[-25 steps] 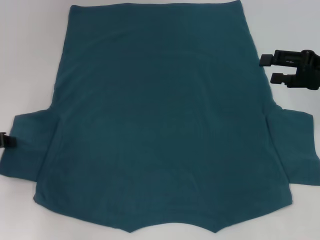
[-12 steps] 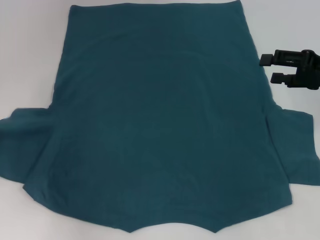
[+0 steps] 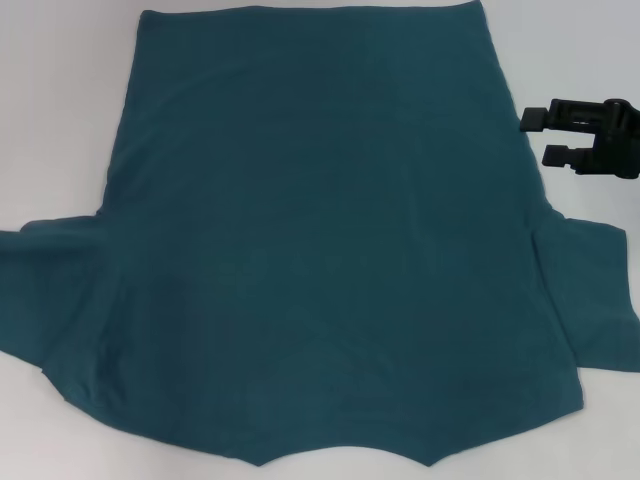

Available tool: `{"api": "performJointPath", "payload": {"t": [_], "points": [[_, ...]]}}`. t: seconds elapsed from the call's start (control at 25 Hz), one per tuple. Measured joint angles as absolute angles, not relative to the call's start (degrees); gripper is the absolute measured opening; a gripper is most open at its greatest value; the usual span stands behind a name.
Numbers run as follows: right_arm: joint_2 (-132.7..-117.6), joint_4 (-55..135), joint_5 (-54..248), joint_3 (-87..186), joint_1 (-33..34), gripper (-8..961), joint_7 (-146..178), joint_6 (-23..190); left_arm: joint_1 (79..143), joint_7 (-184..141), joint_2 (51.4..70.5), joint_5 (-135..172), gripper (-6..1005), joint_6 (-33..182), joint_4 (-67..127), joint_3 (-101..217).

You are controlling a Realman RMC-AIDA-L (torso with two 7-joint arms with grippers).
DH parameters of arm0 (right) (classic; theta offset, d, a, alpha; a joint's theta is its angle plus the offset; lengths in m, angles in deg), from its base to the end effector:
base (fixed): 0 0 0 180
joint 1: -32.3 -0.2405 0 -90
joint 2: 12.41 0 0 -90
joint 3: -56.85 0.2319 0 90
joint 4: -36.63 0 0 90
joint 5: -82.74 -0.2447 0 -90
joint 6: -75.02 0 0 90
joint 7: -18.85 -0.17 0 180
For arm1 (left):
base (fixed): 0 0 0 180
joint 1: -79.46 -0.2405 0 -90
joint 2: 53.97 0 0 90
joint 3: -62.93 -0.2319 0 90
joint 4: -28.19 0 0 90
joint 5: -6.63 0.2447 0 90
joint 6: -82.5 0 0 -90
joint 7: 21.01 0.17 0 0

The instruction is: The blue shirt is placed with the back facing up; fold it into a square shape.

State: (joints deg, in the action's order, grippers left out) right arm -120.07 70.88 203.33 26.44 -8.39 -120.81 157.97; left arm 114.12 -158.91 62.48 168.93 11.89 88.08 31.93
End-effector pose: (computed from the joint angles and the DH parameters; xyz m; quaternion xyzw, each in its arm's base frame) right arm 0.2522 0.4344 0.0833 -0.7265 0.6164 0.2786 0.1213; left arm -0.3503 0.4081 0.1297 -0.7300 -0.5534 0.0383 0.3993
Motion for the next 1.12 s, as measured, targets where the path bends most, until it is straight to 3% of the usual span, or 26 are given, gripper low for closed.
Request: {"api": "performJointPath", "payload": {"t": [0.6, 1.12], "points": [[-120.07, 70.81, 203.32, 26.43, -8.46, 880, -120.79, 158.09, 121.8, -173.87, 61.05, 170.2, 0, -7.3, 92.9, 28.72], [-120.25, 70.81, 203.32, 26.34, -8.46, 880, -120.42, 158.01, 129.7, -179.62, 62.28, 169.8, 49, -8.51, 86.79, 25.31]]}}
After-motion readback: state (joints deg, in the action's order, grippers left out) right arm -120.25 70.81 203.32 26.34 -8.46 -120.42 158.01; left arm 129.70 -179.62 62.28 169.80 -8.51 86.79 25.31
